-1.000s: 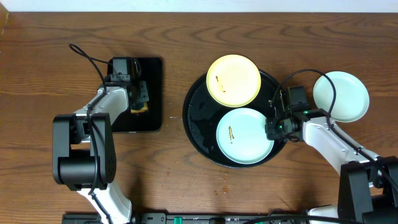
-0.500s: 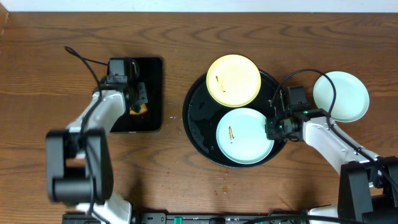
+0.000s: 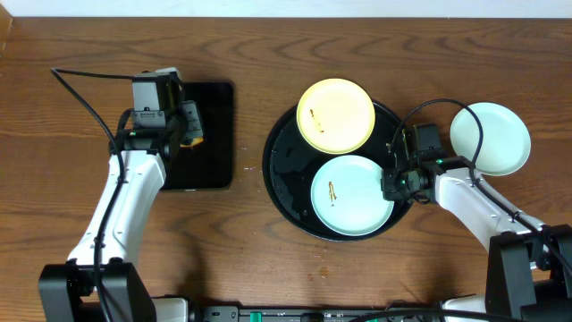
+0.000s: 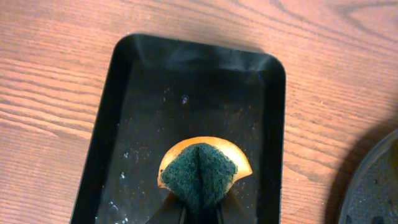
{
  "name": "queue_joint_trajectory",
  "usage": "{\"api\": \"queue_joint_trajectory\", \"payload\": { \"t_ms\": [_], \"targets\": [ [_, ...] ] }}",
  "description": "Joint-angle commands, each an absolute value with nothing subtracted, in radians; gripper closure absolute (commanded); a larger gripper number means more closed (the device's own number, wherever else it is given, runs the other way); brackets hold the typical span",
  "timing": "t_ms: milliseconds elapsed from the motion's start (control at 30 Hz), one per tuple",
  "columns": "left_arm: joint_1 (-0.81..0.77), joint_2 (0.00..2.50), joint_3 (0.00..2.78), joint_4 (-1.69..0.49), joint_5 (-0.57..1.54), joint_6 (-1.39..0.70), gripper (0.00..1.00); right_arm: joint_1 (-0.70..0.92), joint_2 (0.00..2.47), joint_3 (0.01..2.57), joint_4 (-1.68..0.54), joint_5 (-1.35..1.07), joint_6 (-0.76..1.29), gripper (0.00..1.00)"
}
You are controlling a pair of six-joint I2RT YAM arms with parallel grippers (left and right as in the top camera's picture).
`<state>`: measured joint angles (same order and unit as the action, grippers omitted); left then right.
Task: Clean dirty plates on tray and stack at the side
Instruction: 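Grasp the green-yellow sponge with the left gripper and lift it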
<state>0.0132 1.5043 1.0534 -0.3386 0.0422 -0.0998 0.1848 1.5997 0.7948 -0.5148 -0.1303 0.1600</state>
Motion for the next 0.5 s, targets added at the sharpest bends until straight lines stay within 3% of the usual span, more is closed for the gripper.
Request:
{"api": "queue_joint_trajectory", "payload": {
  "t_ms": [0, 133, 467],
  "targets": [
    [0.017, 1.528, 1.050, -0.343, 0.041, -0.083, 0.93, 0.191, 1.607, 0.787, -0.516, -0.125, 0.168, 0.78],
    [0.016, 1.528, 1.066, -0.345, 0.141, -0.027, 0.93, 0.191, 1.607, 0.787, -0.515, -0.125, 0.168, 0.66],
    [-0.128, 1.528, 1.177, -0.487, 0.197, 0.051, 0.93, 0.191, 1.607, 0.787, -0.515, -0.125, 0.168, 0.63]
  ]
}}
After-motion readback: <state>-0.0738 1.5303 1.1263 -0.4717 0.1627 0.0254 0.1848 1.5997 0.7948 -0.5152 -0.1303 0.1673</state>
